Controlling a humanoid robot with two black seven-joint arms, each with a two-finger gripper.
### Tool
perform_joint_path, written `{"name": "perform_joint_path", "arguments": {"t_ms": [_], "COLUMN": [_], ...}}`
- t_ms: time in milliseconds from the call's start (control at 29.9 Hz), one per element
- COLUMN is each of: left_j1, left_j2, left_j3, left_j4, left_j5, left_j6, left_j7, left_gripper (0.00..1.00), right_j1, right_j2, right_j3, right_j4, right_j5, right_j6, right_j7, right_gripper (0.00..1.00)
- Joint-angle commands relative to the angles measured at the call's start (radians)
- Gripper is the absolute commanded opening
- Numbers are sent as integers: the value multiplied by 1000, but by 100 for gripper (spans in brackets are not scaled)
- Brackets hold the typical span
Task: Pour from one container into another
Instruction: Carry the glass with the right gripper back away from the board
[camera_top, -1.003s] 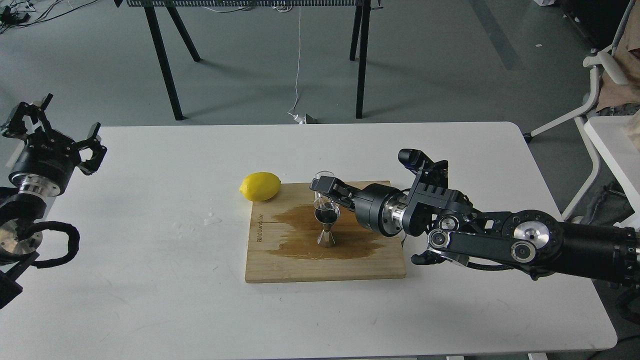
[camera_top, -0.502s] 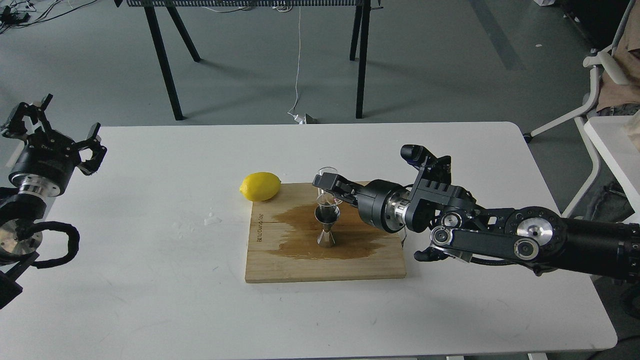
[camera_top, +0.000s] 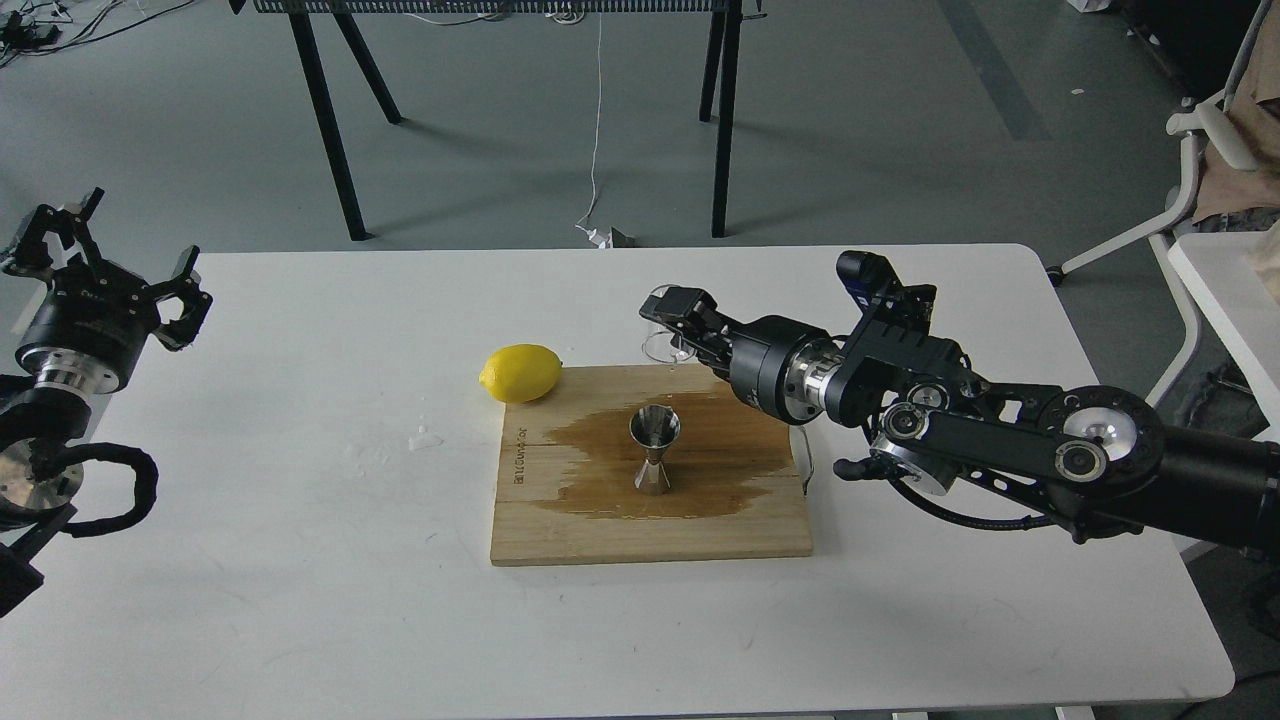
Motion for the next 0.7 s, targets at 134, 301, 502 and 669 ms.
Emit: {"name": "perform_joint_path", "arguments": {"t_ms": [134, 301, 502, 669], "left_j1": [0, 0, 5, 5], "left_j2": [0, -3, -3, -3], "left_j3": [-1, 0, 0, 0], "left_j4": [0, 0, 0, 0], "left_j5": [0, 0, 2, 0], "left_j6": [0, 0, 0, 0], "left_j7": [0, 0, 0, 0], "left_gripper": [92, 92, 92, 92], "right_j1": [-266, -525, -745, -872], "right_j2": [-20, 8, 74, 170], "right_j3": [454, 767, 1019, 1172], "right_j4": [-5, 6, 4, -7], "right_j5": [196, 304, 475, 574], "right_j6": [2, 10, 51, 85], "right_j7": [16, 48, 76, 76], "right_gripper": [46, 46, 46, 46]}}
